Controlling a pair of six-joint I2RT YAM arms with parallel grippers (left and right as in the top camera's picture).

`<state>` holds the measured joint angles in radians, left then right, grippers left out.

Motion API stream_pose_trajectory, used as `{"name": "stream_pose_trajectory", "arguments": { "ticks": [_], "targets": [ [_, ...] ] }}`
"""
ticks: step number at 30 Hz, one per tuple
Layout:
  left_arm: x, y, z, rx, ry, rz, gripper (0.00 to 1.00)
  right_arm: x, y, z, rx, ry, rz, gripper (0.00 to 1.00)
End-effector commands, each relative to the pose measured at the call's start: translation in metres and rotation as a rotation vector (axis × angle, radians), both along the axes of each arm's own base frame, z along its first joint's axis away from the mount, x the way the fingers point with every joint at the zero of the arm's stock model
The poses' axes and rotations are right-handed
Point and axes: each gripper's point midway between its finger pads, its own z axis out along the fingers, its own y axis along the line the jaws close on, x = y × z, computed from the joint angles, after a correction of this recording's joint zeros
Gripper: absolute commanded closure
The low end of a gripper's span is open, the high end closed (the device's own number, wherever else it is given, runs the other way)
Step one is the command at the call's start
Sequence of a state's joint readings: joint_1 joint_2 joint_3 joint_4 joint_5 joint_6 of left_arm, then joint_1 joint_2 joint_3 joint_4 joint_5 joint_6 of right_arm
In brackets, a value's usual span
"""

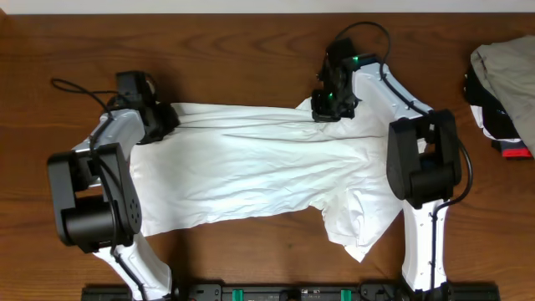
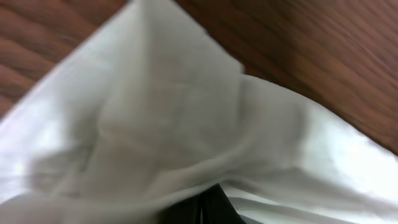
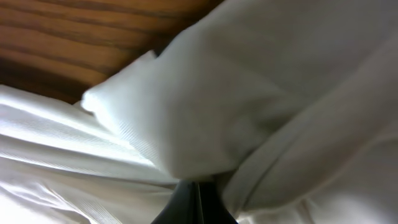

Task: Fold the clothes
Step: 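Grasp the shirt's top edge with both grippers and pull outward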

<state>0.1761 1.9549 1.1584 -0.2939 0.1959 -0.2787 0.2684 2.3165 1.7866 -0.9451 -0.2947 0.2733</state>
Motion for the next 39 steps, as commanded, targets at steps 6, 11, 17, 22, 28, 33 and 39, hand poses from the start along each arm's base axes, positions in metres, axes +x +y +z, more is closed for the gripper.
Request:
{"name": "stream_pose_trajectory", "arguments": {
  "ticks": [6,11,17,22,28,33,39],
  "targets": [
    [-0.025,0.045,-0.031,0.092,0.109,0.087,0.94,0.006,-0.078,-0.022,-0.204,0.021,-0.087,0.98],
    [-0.025,0.047,-0.031,0.093,0.104,0.093,0.94,0.010,-0.092,-0.022,-0.200,0.014,-0.089,0.97],
    [-0.023,0.048,-0.030,0.095,0.098,0.093,0.94,0.009,-0.108,-0.022,-0.206,0.029,-0.112,0.94],
    [-0.025,0.053,-0.031,0.122,0.104,0.104,0.94,0.010,-0.124,-0.022,-0.208,0.034,-0.130,0.92],
    [-0.026,0.062,-0.030,0.120,0.104,0.126,0.94,0.004,-0.147,-0.023,-0.240,0.065,-0.168,0.96],
    [-0.028,0.068,-0.030,0.120,0.101,0.143,0.94,-0.001,-0.170,-0.023,-0.301,0.085,-0.195,0.88],
    [-0.025,0.070,-0.028,0.122,0.091,0.146,0.94,-0.004,-0.188,-0.023,-0.322,0.100,-0.235,0.90]
  ]
}}
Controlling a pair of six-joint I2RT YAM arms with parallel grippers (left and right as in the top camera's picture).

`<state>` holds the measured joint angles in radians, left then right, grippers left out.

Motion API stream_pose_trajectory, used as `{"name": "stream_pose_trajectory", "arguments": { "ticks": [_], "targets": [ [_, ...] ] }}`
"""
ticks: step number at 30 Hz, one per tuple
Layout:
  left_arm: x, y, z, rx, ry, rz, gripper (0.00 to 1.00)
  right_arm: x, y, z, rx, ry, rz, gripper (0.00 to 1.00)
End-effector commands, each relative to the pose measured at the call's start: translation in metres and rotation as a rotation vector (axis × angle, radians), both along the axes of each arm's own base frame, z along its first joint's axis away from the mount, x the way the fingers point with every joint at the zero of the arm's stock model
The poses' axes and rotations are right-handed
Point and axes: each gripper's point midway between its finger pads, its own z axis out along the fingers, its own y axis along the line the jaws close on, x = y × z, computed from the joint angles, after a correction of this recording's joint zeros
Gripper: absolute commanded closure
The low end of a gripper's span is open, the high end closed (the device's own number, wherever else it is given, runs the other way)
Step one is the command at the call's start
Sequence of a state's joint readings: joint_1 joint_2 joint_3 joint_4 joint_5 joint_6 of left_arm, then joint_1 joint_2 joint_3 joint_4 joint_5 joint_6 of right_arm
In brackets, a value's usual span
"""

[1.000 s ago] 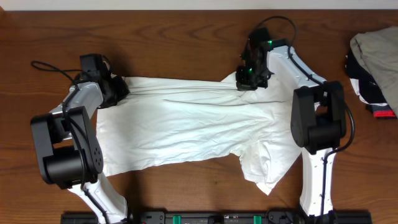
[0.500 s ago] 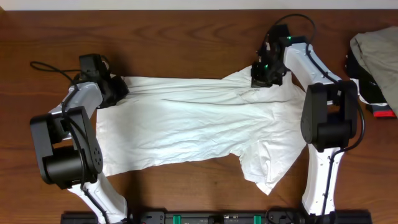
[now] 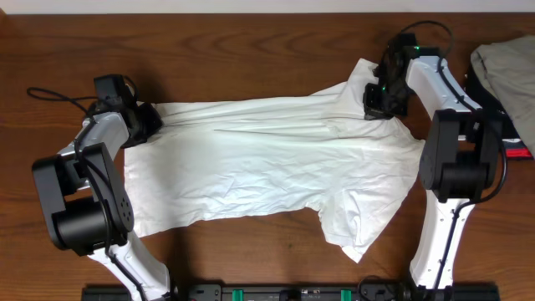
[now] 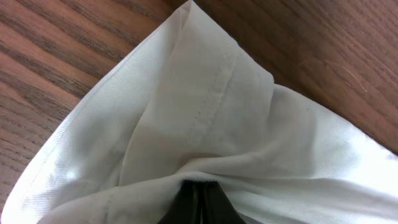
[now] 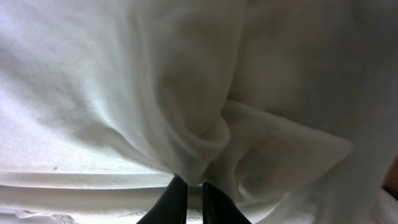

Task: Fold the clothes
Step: 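Grasp the shirt's top edge with both grippers and pull outward, then release the shirt's top corners and raise both grippers away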

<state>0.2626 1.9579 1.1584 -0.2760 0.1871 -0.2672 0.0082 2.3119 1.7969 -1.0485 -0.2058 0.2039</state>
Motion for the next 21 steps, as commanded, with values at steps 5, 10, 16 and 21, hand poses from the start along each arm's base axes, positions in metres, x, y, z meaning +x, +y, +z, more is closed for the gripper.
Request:
{"name": "stream_pose_trajectory", "arguments": {
  "ticks": [5,10,16,21],
  "targets": [
    [-0.019,0.032,-0.026,0.103,0.101,0.069,0.94,-0.014,-0.066,-0.022,-0.216,0.069,-0.071,0.92],
    [-0.015,0.034,-0.022,0.106,0.089,0.071,0.94,-0.017,-0.075,-0.022,-0.263,0.084,-0.108,0.95],
    [-0.011,0.035,-0.017,0.103,0.085,0.070,0.83,-0.016,-0.085,-0.011,-0.322,0.068,-0.142,0.94],
    [-0.005,0.036,-0.005,0.103,0.088,0.070,0.63,-0.010,-0.085,0.008,-0.323,0.020,-0.158,0.86]
  ]
}}
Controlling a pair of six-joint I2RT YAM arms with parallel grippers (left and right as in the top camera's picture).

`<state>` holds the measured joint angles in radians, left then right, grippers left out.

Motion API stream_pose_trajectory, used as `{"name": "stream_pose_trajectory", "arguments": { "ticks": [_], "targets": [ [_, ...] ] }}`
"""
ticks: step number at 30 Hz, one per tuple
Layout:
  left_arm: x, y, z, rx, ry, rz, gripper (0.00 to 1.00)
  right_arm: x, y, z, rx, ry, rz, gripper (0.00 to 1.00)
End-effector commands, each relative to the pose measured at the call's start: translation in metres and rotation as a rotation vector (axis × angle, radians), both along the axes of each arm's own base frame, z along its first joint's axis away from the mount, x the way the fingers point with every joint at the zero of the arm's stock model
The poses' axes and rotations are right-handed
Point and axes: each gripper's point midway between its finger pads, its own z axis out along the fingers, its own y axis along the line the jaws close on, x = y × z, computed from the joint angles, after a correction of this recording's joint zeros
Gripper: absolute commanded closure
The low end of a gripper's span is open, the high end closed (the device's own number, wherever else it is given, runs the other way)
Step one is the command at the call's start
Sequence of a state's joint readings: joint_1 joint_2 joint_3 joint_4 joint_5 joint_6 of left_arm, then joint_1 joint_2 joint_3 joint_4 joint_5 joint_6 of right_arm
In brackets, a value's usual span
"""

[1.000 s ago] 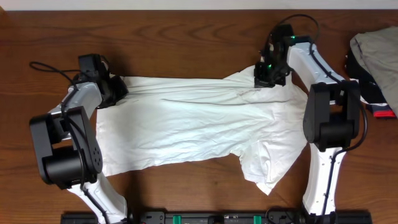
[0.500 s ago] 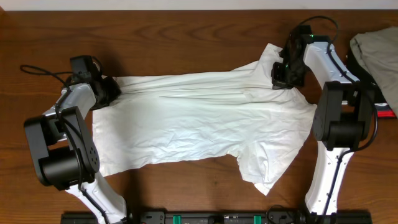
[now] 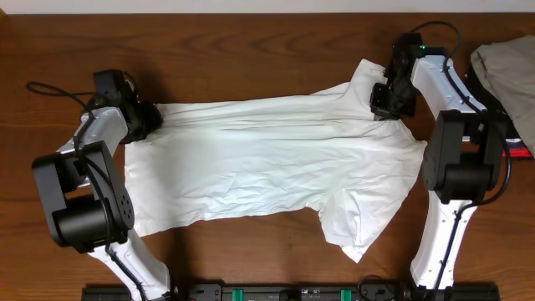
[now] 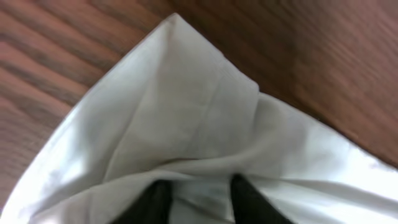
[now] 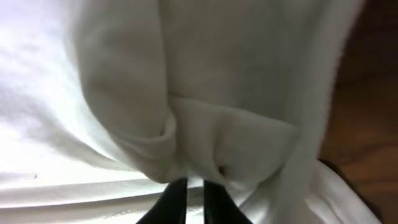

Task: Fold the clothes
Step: 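Release the shirt's top corners and raise both grippers away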

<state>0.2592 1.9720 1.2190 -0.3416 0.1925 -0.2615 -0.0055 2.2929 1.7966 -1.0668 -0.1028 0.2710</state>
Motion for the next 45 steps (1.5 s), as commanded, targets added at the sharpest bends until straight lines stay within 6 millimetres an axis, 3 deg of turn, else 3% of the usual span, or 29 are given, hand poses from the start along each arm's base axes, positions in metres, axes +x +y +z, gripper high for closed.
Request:
{"name": "stream_pose_trajectory", "arguments": {
  "ticks": [1,7,11,16,21,24,27,29,38,41,45],
  "targets": [
    [-0.009,0.038,-0.009,0.111,0.070,0.080,0.63,-0.007,-0.062,0.008,-0.223,0.005,-0.083,0.85],
    [0.000,0.041,0.016,0.120,0.040,0.083,0.42,-0.010,-0.073,0.033,-0.288,-0.024,-0.136,0.83],
    [0.004,0.042,0.038,0.129,0.004,0.085,0.03,-0.012,-0.074,0.049,-0.289,-0.043,-0.139,0.83],
    [0.006,0.043,0.073,0.144,-0.065,0.094,0.02,-0.011,-0.067,0.073,-0.253,-0.095,-0.141,0.82],
    [0.000,0.041,0.120,0.138,-0.150,0.151,0.02,-0.018,-0.059,0.107,-0.216,-0.145,-0.143,0.79],
    [-0.017,0.033,0.153,0.099,-0.183,0.201,0.02,-0.023,-0.048,0.137,-0.148,-0.202,-0.140,0.69],
    [-0.038,0.014,0.187,0.042,-0.224,0.174,0.02,-0.031,-0.024,0.172,-0.022,-0.275,-0.085,0.34],
    [-0.055,0.001,0.210,0.008,-0.256,0.151,0.02,-0.042,-0.009,0.194,0.045,-0.309,-0.047,0.20],
    [-0.136,-0.041,0.287,-0.045,-0.395,0.099,0.02,-0.105,0.016,0.259,0.068,-0.372,0.015,0.20],
    [-0.169,-0.051,0.293,-0.047,-0.388,0.099,0.02,-0.127,0.025,0.271,0.074,-0.373,0.043,0.18],
    [-0.202,-0.061,0.283,-0.066,-0.308,0.105,0.02,-0.154,0.041,0.272,0.082,-0.319,0.099,0.17]
  ]
}}
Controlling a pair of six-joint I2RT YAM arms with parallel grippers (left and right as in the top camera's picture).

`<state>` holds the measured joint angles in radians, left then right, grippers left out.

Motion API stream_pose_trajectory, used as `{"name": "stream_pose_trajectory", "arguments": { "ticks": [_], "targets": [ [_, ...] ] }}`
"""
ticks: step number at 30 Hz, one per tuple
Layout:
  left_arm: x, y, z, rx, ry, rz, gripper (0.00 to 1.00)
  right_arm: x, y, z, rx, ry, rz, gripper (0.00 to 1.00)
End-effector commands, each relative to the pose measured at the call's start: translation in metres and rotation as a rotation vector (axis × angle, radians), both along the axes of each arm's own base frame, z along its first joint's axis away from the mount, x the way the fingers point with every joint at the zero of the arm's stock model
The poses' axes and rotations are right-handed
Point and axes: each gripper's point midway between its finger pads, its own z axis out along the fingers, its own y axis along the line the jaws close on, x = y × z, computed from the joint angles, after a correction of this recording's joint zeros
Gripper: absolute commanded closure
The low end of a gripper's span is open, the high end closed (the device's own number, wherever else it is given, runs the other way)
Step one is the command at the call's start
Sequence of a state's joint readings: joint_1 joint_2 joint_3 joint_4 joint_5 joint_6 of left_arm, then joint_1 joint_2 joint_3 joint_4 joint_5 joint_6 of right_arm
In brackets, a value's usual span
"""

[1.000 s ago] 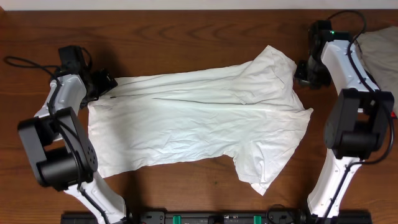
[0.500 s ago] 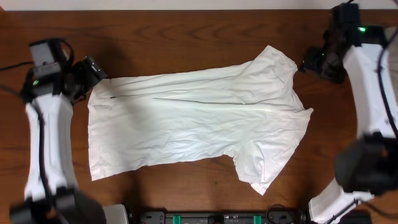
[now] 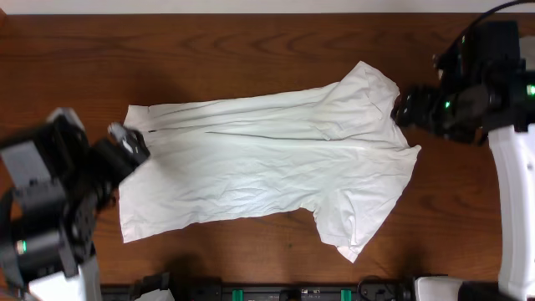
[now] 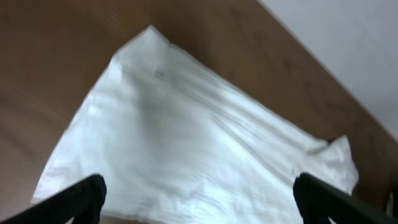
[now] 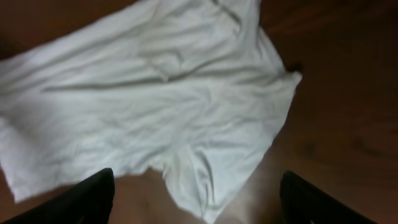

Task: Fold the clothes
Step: 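Release the shirt's top corners and raise both grippers away, then move both grippers down to the shirt's bottom hem corners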

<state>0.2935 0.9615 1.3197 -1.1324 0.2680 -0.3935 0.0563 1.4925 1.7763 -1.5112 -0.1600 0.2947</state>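
Observation:
A white T-shirt (image 3: 267,159) lies spread flat across the wooden table (image 3: 251,50), hem to the left and sleeves to the right. One sleeve (image 3: 368,84) points to the far side and the other (image 3: 355,226) to the near side. My left gripper (image 3: 125,140) hangs open over the hem's far corner, holding nothing. In the left wrist view the shirt (image 4: 186,137) sits well below the left gripper (image 4: 199,193). My right gripper (image 3: 410,109) is open just off the shirt's right end. From the right wrist the shirt (image 5: 143,99) lies far beneath the right gripper (image 5: 198,186).
Both arms stand raised at the table's left and right sides; the right arm (image 3: 501,92) covers the far right corner. The arms' black base (image 3: 292,293) runs along the near edge. A pale wall (image 4: 348,43) borders the table's far edge.
Both grippers have let go of the shirt's far corners, opened wide and lifted well clear of it. The arms have drawn back to the sides, and the shirt lies spread on the table.
First my left gripper was shut on the hem's far corner and my right held fabric near the shirt's far middle. The right then stood further right with the upper sleeve spread out. Later the left fingers were parting. Now both are open and raised.

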Motion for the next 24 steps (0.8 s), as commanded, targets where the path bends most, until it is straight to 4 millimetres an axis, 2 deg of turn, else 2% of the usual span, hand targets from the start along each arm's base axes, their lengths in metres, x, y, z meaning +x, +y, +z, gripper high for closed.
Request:
{"name": "stream_pose_trajectory", "arguments": {
  "ticks": [1,7,11,14,18,24],
  "targets": [
    [-0.018,-0.007,-0.003,-0.029,0.043,-0.003,0.02,-0.018,0.016,0.001,0.003,0.029,0.069,0.18],
    [-0.047,-0.016,-0.022,-0.069,0.172,-0.002,0.02,-0.043,0.033,0.003,-0.005,0.069,0.097,0.17],
    [-0.054,-0.018,-0.010,-0.047,0.100,-0.002,0.02,-0.057,0.024,0.009,-0.046,0.027,0.012,0.14],
    [-0.064,-0.018,-0.002,-0.017,0.047,0.014,0.02,-0.070,0.023,0.003,-0.046,0.002,0.014,0.10],
    [-0.078,-0.022,-0.008,-0.019,0.059,0.015,0.02,-0.093,0.023,-0.026,-0.025,0.040,-0.002,0.02],
    [-0.088,-0.025,-0.039,-0.053,0.165,0.016,0.02,-0.111,0.036,-0.078,0.069,0.113,-0.005,0.01]
  ]
}}
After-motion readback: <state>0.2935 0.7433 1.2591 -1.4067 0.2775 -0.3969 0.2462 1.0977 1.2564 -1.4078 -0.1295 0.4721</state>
